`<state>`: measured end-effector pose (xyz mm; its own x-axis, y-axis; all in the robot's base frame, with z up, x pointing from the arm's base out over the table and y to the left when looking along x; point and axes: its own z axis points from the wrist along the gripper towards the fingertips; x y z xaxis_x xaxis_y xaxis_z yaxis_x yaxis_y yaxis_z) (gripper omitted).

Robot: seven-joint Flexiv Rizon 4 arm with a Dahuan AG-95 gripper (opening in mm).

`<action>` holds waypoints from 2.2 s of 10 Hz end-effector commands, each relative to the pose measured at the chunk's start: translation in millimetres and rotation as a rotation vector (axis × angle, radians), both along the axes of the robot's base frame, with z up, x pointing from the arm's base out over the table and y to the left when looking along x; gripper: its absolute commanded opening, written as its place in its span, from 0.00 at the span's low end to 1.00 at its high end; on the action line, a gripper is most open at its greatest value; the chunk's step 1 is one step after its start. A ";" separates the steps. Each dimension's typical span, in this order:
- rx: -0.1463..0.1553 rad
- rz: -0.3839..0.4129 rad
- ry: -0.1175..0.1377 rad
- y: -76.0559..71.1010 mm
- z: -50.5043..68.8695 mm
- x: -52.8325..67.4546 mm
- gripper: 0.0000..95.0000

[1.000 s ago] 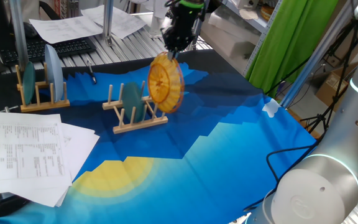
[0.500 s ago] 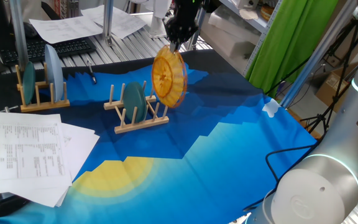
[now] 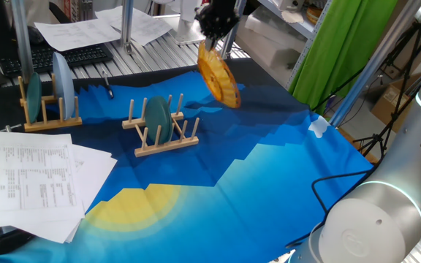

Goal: Take the dish off the dish rack

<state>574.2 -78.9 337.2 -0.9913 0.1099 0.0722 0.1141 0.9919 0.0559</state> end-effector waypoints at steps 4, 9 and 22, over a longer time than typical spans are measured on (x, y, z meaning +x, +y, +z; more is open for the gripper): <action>-0.021 0.065 -0.004 -30.8 -4.9 10.6 0.00; -0.040 0.117 -0.008 -57.9 -24.2 14.6 0.00; -0.048 0.110 -0.014 -70.4 -33.4 14.7 0.80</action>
